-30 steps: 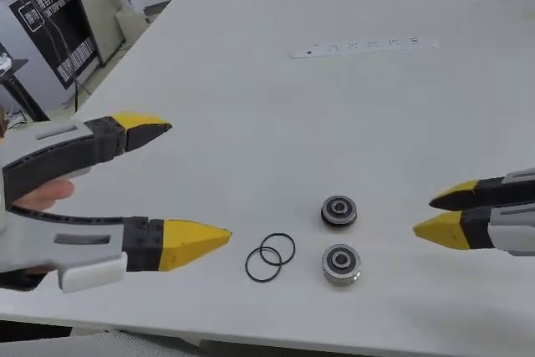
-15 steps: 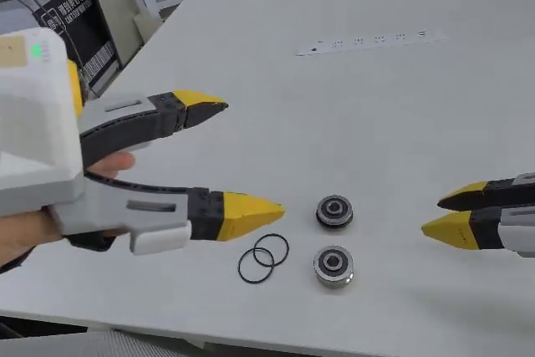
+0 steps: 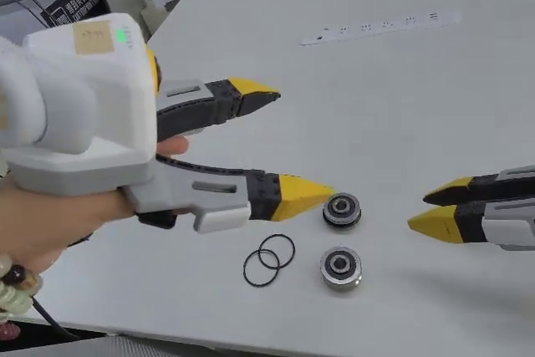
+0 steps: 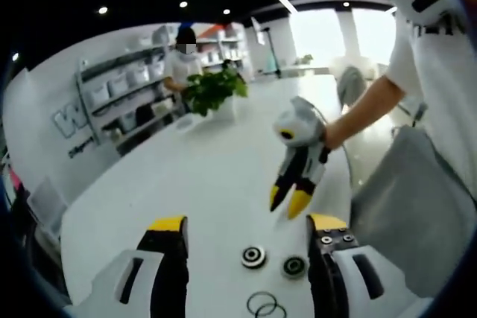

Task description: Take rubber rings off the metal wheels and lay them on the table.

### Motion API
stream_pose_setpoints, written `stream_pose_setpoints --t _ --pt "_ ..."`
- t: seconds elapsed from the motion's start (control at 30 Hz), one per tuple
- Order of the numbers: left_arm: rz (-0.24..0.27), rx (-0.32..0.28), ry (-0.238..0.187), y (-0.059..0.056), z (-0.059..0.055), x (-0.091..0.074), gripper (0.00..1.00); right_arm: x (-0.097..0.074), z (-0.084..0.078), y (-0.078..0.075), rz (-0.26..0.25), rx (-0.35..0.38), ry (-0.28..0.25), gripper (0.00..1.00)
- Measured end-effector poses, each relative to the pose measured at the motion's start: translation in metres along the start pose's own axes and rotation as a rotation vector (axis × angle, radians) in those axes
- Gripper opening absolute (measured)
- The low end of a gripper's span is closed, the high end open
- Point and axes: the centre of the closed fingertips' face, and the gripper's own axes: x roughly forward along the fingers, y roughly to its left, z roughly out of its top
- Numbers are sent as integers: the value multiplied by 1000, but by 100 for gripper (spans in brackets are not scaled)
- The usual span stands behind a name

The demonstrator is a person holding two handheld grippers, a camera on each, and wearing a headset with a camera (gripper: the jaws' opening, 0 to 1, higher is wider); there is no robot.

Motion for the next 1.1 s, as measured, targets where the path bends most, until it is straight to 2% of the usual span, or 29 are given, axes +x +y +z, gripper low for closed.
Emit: stream_pose_setpoints --t 0.1,0.13,0.3,0.43,0.57,0.7,0.87,1.1 --pt "-19 1 17 1 -6 9 64 6 3 1 20 -1 -14 28" --pt "-30 -10 21 5 -12 18 64 12 2 0 23 -14 -7 28" --pt "-29 -30 15 10 -20 30 60 29 0 0 23 -66 19 27" --pt "-35 -51 31 11 -34 40 57 39 -1 2 20 -113 31 27" --pt "-40 -73 54 11 -50 50 53 49 1 3 21 -119 27 26" --pt "-46 -90 61 9 -61 58 45 56 1 3 14 -156 39 26" --pt "-48 -105 101 9 -78 69 38 62 -1 1 11 -180 53 25" --pt "-55 -117 143 9 -96 80 30 67 -1 -1 9 -188 54 24"
